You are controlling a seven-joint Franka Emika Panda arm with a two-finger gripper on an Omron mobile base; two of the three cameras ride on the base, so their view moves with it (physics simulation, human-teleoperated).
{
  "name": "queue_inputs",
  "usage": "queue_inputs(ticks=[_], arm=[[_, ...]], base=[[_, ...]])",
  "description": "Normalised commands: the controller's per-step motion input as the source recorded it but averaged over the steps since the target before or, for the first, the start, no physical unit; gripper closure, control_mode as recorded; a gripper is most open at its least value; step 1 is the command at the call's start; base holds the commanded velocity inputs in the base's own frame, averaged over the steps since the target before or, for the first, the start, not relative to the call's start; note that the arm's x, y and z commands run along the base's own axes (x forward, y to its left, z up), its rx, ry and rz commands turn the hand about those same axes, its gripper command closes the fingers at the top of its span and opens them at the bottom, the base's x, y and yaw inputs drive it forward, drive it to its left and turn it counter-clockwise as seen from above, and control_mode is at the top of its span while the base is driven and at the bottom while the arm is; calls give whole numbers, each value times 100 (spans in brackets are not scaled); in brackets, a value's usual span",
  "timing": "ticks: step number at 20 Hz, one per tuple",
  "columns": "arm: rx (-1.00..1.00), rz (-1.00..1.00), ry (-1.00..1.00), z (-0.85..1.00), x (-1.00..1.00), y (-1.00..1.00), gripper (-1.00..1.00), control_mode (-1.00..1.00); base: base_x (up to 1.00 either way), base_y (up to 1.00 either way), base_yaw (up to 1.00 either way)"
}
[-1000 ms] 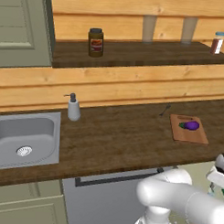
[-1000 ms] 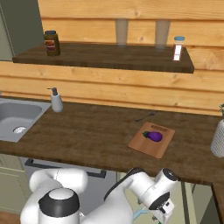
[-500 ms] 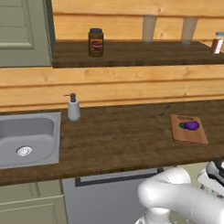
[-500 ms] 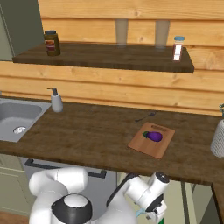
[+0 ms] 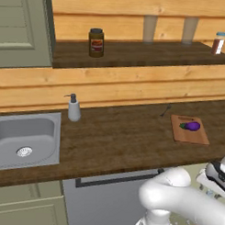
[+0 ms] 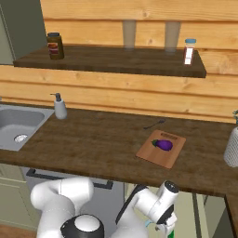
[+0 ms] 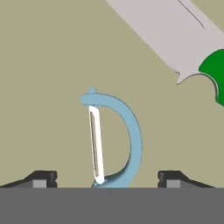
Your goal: Place the appropriate cutting tool for cutting the eggplant skin on the cutting board.
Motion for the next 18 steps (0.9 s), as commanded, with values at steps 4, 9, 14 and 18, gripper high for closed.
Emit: queue_inputs(ticks=[4, 9, 14, 18], arm=[[0, -2, 1, -40, -24, 14, -100, -100], [0, -3, 0, -60, -73, 38, 100, -100], [0, -4, 0, -51, -33, 24, 100, -100], [0, -6, 0, -21, 0, 6, 100, -100]], base=[[0, 0, 0], [0, 0, 0], [0, 0, 0], [0, 0, 0]])
